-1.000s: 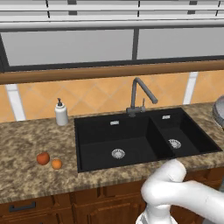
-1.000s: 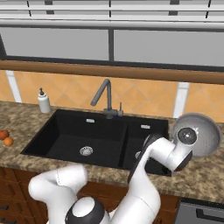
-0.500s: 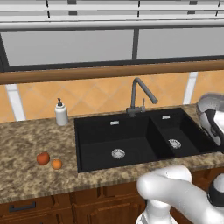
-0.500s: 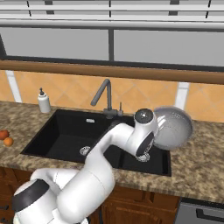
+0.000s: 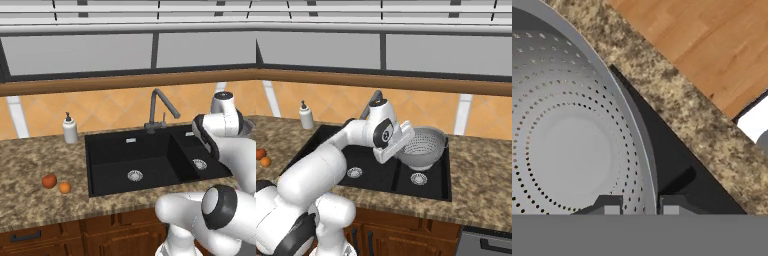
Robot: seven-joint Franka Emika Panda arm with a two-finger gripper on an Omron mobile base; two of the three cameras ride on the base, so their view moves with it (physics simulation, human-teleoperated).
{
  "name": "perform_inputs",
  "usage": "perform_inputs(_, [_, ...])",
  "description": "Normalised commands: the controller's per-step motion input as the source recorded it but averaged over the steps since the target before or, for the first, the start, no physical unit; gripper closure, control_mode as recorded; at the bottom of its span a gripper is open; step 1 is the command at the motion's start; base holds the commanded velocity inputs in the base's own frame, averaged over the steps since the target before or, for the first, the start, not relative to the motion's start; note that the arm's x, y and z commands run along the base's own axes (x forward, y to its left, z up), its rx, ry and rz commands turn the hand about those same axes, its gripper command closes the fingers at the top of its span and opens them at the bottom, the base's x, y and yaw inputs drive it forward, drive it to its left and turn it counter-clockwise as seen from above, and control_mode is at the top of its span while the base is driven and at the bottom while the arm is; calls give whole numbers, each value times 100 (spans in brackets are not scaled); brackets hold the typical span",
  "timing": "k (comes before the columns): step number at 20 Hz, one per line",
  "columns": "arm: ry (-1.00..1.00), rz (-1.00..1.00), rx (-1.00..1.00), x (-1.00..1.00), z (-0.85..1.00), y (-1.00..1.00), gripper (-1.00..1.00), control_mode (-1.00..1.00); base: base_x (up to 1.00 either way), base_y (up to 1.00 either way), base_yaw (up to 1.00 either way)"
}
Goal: Put the colander in the sink, put the orange, tangerine in the colander, and turn on the sink faucet and pour water over the colander.
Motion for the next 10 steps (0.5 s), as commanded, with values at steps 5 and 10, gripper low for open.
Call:
perform_inputs(5, [0, -20, 2, -23, 0, 78, 100, -100, 0, 0, 0])
perform_inputs(10, [-9, -27, 0, 0, 0, 99, 100, -100, 0, 0, 0])
